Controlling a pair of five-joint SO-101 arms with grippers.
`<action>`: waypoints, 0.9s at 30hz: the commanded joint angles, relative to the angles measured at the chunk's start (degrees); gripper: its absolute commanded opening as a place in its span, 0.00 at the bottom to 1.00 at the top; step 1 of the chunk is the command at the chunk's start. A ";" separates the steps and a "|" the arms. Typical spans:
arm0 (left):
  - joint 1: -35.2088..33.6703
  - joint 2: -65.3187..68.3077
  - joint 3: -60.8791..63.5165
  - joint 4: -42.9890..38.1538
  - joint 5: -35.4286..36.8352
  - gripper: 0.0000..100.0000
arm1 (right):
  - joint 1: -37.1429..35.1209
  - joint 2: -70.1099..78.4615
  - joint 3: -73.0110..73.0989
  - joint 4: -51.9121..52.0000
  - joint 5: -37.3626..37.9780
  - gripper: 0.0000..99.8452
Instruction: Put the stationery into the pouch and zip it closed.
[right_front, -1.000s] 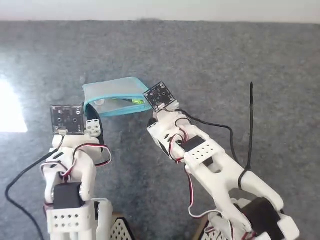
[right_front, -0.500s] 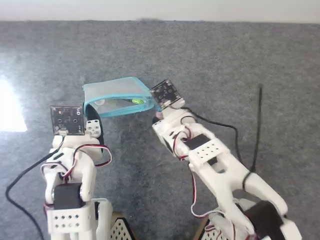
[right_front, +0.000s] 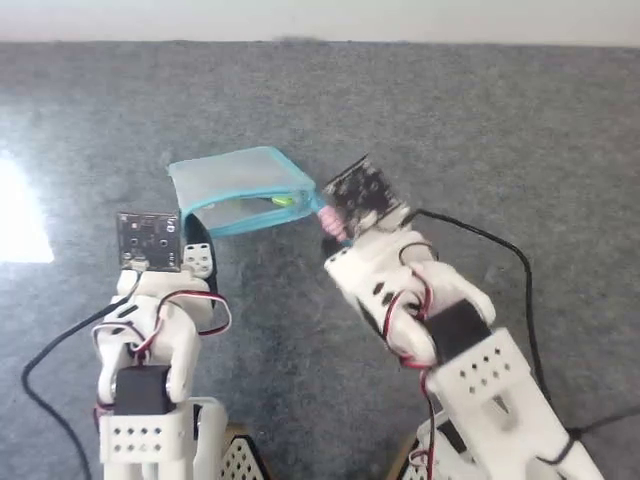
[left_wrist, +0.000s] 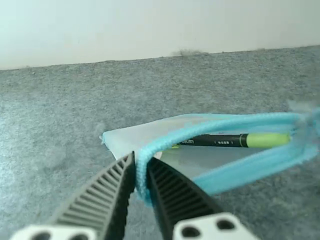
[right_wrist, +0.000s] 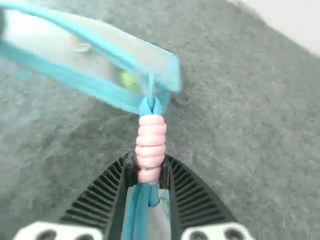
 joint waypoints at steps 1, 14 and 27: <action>3.69 0.97 0.57 -1.32 0.44 0.01 | -3.47 -3.47 -5.54 3.65 2.73 0.01; 7.56 1.32 2.77 -1.93 0.70 0.01 | -5.14 -3.82 -20.31 16.31 5.54 0.01; 14.42 1.49 4.44 -2.46 0.44 0.01 | -22.46 -3.30 -27.25 21.23 8.44 0.01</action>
